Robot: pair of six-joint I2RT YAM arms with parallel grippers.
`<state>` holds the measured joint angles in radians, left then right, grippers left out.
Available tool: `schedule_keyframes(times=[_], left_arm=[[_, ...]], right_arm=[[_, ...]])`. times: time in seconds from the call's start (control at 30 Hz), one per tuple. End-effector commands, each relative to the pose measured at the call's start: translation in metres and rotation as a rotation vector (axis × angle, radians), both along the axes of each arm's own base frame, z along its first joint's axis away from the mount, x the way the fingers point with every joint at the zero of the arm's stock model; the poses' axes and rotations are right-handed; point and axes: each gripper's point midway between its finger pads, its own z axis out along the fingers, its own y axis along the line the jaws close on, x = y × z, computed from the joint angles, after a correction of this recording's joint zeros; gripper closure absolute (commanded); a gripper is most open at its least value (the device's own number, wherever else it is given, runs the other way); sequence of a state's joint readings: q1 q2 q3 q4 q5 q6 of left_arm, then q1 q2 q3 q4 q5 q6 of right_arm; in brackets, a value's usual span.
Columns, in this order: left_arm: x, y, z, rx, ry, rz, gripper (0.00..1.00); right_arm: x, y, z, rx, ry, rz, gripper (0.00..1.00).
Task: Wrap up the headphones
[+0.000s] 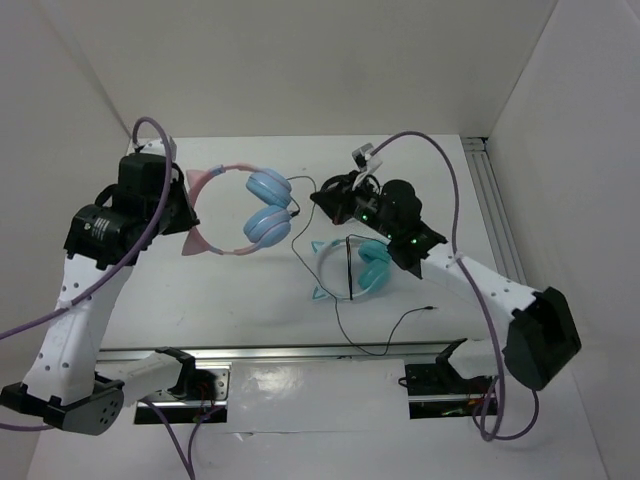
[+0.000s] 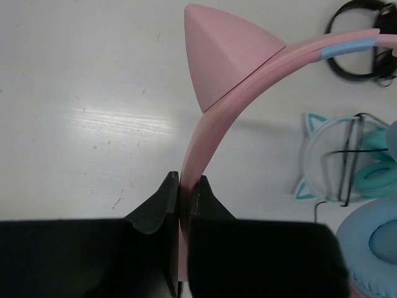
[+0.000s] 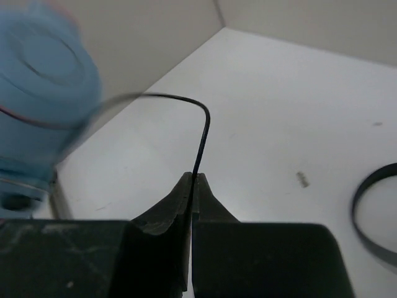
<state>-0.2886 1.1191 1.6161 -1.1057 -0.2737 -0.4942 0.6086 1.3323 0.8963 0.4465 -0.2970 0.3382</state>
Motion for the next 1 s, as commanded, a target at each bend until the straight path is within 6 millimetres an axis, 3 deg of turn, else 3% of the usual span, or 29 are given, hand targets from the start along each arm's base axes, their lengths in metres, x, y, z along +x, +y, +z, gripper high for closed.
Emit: schedule_keyframes(times=[0.0, 0.07, 0.17, 0.3, 0.4, 0.47, 0.53, 0.63, 0.7, 0.8, 0.97], left_arm=[[0.013, 0.013, -0.002, 0.059, -0.048, 0.046, 1.0], [0.01, 0.027, -0.014, 0.111, -0.028, 0.113, 1.0], [0.005, 0.034, -0.023, 0.151, -0.02, 0.149, 1.0], [0.004, 0.025, -0.034, 0.198, -0.002, 0.104, 1.0], [0.01, 0.004, -0.052, 0.234, 0.051, -0.002, 1.0], [0.012, -0.025, -0.068, 0.236, 0.101, -0.14, 1.0], [0.011, -0.044, -0.077, 0.246, 0.131, -0.218, 1.0], [0.005, -0.08, -0.088, 0.294, 0.148, -0.363, 1.0], [-0.009, -0.118, -0.091, 0.301, 0.134, -0.53, 1.0], [-0.031, -0.148, -0.093, 0.345, 0.114, -0.677, 1.0], [-0.048, -0.157, -0.086, 0.367, 0.065, -0.737, 1.0]], right_arm=[[0.017, -0.058, 0.02, -0.25, -0.059, -0.308, 1.0], [0.015, -0.076, 0.037, -0.263, -0.084, -0.378, 1.0], [0.002, -0.085, 0.054, -0.267, -0.13, -0.383, 1.0], [-0.025, -0.077, 0.073, -0.258, -0.213, -0.295, 1.0], [-0.054, -0.061, 0.09, -0.247, -0.308, -0.162, 1.0], [-0.075, -0.049, 0.096, -0.26, -0.377, -0.062, 1.0], [-0.081, -0.044, 0.098, -0.269, -0.394, -0.037, 1.0], [-0.082, -0.041, 0.093, -0.307, -0.399, -0.034, 1.0], [-0.077, -0.034, 0.087, -0.329, -0.392, -0.029, 1.0], [-0.072, -0.035, 0.079, -0.352, -0.372, -0.049, 1.0], [-0.06, -0.044, 0.072, -0.397, -0.36, -0.133, 1.0]])
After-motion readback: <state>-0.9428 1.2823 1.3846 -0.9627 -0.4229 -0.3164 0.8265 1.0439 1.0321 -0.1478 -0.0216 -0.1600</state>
